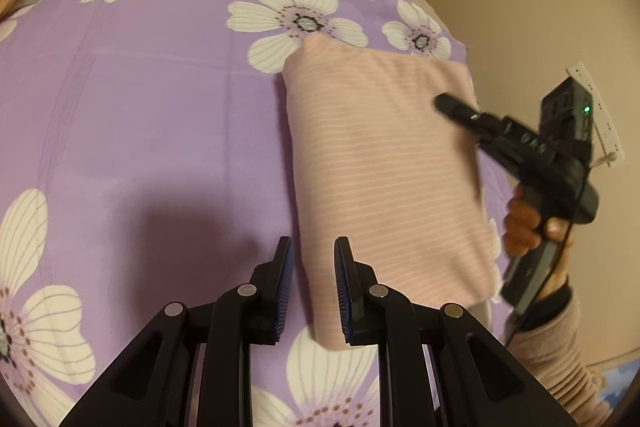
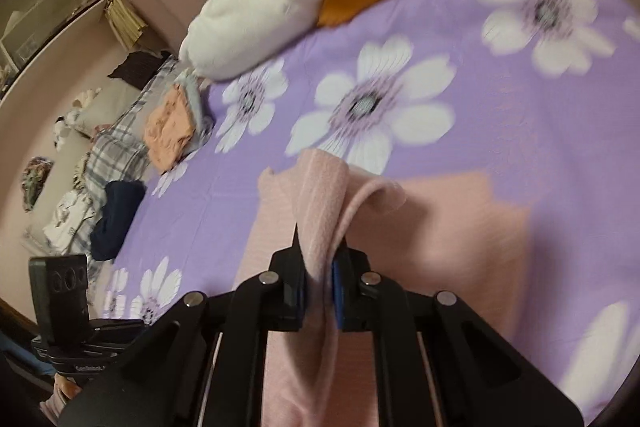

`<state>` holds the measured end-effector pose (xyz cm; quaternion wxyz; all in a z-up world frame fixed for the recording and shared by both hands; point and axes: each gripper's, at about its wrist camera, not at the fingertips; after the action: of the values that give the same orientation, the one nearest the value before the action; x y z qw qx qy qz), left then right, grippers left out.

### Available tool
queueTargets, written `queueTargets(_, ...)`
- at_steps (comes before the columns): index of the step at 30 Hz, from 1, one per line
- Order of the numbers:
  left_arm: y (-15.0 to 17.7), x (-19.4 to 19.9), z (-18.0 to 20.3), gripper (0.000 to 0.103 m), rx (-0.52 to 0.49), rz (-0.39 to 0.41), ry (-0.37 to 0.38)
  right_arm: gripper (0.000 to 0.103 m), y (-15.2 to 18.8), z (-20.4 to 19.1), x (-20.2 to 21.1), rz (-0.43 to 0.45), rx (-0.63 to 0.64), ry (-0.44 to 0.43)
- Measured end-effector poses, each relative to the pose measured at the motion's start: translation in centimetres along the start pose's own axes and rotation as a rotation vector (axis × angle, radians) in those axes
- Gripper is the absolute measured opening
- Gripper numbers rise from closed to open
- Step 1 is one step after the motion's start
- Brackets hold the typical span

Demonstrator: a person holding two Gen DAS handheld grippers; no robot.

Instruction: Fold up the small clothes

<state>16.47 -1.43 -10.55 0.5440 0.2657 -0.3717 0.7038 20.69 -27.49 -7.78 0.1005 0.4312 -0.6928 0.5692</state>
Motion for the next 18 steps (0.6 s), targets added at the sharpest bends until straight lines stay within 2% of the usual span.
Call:
queueTargets(5,-0.1,-1.8,1.8,0.016,-0.041,-0.020,-0.005,0.011,0.0,3.1,2.0,-0.005,-0.018,0.076)
queueTargets(11,-0.2,-4.6,4.8,0.016,-0.109,-0.045,-0.018,0.015,2.5,6.5,-0.4,-0.085,-0.097,0.076)
queueTargets(13,0.1,-5.4,5.7,0.016,-0.138,-0.053,-0.016,0.015,3.1,7.2,-0.9,-0.082,-0.118,0.062)
queueTargets(15,0.2,-6.1,6.2,0.016,-0.163,-0.060,-0.024,0.025,3.3,8.0,-1.0,-0.060,-0.161,0.008)
queueTargets(16,0.3,-6.4,6.3,0.016,-0.171,-0.064,-0.030,0.033,3.3,8.4,-1.1,-0.043,-0.183,-0.014)
queueTargets(18,0.3,-6.8,6.4,0.016,-0.177,-0.071,-0.040,0.036,2.8,8.8,-1.1,-0.007,-0.200,-0.037)
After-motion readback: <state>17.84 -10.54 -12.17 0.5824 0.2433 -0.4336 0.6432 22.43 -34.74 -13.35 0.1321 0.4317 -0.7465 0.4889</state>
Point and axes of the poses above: each gripper's, at about its wrist camera, not at the fingertips, and x roughly against the way its jaws point, z to its right, y to its underside, and after that the axes turned 15 degrees about x, right-handed
